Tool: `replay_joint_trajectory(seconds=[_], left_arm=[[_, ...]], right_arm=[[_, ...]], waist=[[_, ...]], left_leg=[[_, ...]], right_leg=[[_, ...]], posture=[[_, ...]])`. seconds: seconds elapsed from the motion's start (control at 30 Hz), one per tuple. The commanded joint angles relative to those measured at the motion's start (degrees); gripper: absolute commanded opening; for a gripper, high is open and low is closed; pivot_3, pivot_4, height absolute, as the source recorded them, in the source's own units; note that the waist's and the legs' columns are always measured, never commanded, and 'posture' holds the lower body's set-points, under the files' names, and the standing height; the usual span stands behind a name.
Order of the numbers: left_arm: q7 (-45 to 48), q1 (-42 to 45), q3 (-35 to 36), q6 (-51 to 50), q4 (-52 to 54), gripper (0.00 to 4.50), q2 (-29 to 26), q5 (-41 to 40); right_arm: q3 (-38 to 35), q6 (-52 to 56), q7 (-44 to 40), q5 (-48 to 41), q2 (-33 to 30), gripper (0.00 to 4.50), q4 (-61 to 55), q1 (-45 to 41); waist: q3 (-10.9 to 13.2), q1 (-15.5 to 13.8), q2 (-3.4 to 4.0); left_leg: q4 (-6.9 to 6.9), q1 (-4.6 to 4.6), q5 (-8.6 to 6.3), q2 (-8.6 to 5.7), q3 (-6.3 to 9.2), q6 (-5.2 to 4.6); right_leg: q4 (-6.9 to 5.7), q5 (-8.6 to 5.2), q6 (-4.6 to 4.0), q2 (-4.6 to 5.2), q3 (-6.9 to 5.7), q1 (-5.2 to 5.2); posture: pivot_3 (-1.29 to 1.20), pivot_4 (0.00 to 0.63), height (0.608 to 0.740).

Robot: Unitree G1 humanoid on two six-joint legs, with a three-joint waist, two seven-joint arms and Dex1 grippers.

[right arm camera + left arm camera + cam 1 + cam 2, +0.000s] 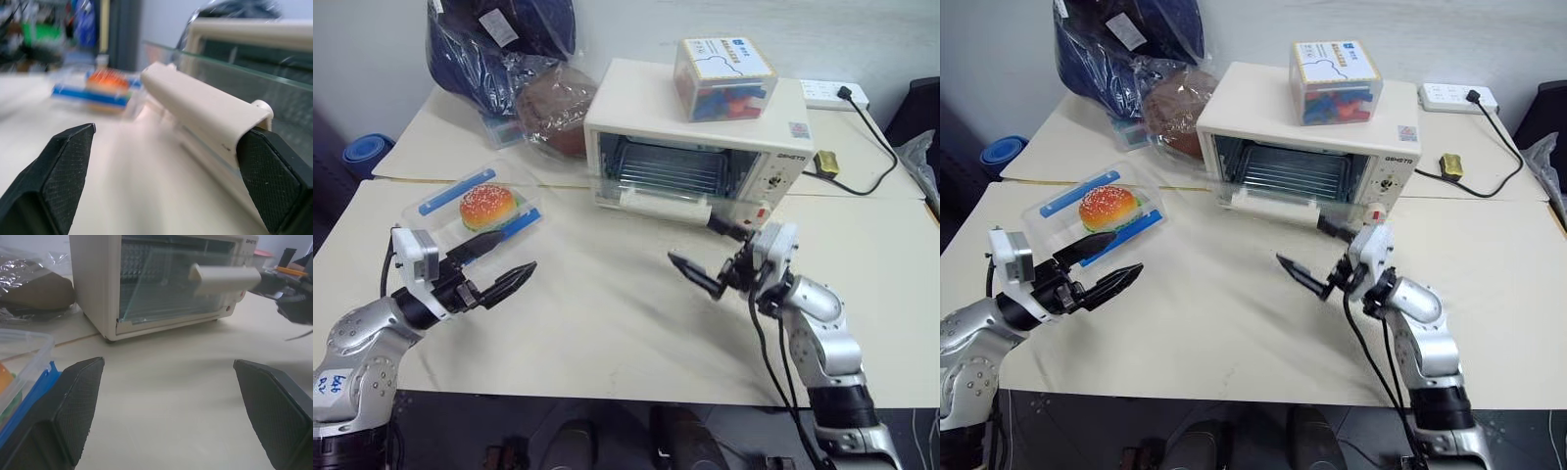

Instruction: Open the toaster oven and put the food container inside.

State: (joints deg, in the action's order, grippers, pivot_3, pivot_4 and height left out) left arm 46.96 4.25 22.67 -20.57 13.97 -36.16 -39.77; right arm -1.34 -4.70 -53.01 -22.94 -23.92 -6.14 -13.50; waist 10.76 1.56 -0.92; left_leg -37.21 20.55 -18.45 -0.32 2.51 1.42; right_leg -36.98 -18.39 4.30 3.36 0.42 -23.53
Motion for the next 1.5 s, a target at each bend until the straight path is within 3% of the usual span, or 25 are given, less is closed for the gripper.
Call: replay_joint_trajectory(seconds=[0.03,0.27,0.47,0.63,0.9,1.17,1.27,1.33,1.5], left_arm=[[-1.6,6.9,-0.7,2.1,-4.2,3.92,0.5,1.5],[-1.6,26.1,-10.8,5.2,-19.3,1.76,4.2,9.7],[0.3,37.7,-16.9,12.9,-34.3,0.01,9.3,17.2],[5.5,40.3,-19.9,17.8,-39.6,0.01,11.1,19.7],[11.2,34.1,-25.0,18.3,-34.8,0.01,9.8,23.5],[5.3,26.9,-26.6,14.9,-30.4,0.01,11.1,27.2],[3.1,23.1,-25.9,7.6,-24.4,0.6,9.7,26.4],[2.0,20.5,-22.6,2.5,-17.9,1.21,9.5,21.7],[-2.7,6.2,-3.7,-5.9,0.9,2.67,6.8,7.1]], right_arm=[[0.8,-4.8,-2.5,2.0,-1.9,4.5,-2.9,2.5],[1.7,-7.1,-1.0,4.5,-1.8,4.5,-1.1,1.6],[1.2,-7.8,0.6,5.3,-2.0,4.5,-0.8,2.1],[-0.7,-9.6,1.5,6.3,-3.3,4.5,-2.2,8.4],[-12.2,-14.9,5.0,5.4,-6.6,4.5,-2.6,26.0],[-17.6,-9.4,7.5,-0.9,-8.7,4.5,-7.6,25.7],[-16.9,-7.0,9.6,-0.8,-8.4,4.5,-8.5,22.1],[-14.9,-5.3,8.2,-2.4,-8.2,4.5,-9.6,20.3],[-8.2,-3.5,3.6,-5.4,-6.9,4.5,-11.9,16.0]], waist=[[0.0,0.0,0.0],[0.0,0.0,-0.01],[0.0,0.0,-0.02],[0.0,-0.2,-0.03],[0.0,-0.8,-0.03],[0.0,-0.7,-0.04],[0.0,-0.4,-0.04],[0.0,-0.4,-0.04],[0.0,0.3,-0.06]], left_leg=[[-0.01,-0.01,0.0,0.0,0.04,0.0],[-0.08,-0.07,0.07,-0.02,-0.04,0.1],[-0.09,-0.03,0.19,0.01,-0.18,0.31],[-0.11,-0.02,0.19,0.0,-0.28,0.31],[-0.17,-0.05,0.16,-0.04,-0.31,0.23],[-0.22,-0.23,0.06,-0.02,-0.39,-0.03],[-0.22,-0.25,0.06,-0.01,-0.41,-0.03],[-0.2,-0.26,0.07,-0.01,-0.34,-0.01],[-0.09,-0.24,0.04,0.15,-0.38,0.04]], right_leg=[[-0.02,0.0,0.0,-0.01,-0.03,0.01],[-0.15,0.0,0.01,-0.07,0.01,0.01],[-0.08,0.01,0.03,-0.15,-0.05,-0.03],[-0.07,0.03,0.06,-0.14,-0.04,-0.05],[-0.08,0.03,0.11,-0.08,0.11,0.03],[-0.34,0.04,0.13,-0.13,0.35,0.07],[-0.37,0.04,0.13,-0.09,0.41,0.07],[-0.38,0.03,0.12,-0.1,0.37,0.07],[-0.36,0.0,0.07,-0.19,0.46,-0.01]], posture=[[0.0,0.15,0.74],[0.0,0.15,0.74],[0.0,0.15,0.74],[0.0,0.15,0.74],[0.0,0.15,0.74],[0.0,0.15,0.74],[0.0,0.15,0.74],[0.0,0.15,0.74],[0.0,0.15,0.74]])
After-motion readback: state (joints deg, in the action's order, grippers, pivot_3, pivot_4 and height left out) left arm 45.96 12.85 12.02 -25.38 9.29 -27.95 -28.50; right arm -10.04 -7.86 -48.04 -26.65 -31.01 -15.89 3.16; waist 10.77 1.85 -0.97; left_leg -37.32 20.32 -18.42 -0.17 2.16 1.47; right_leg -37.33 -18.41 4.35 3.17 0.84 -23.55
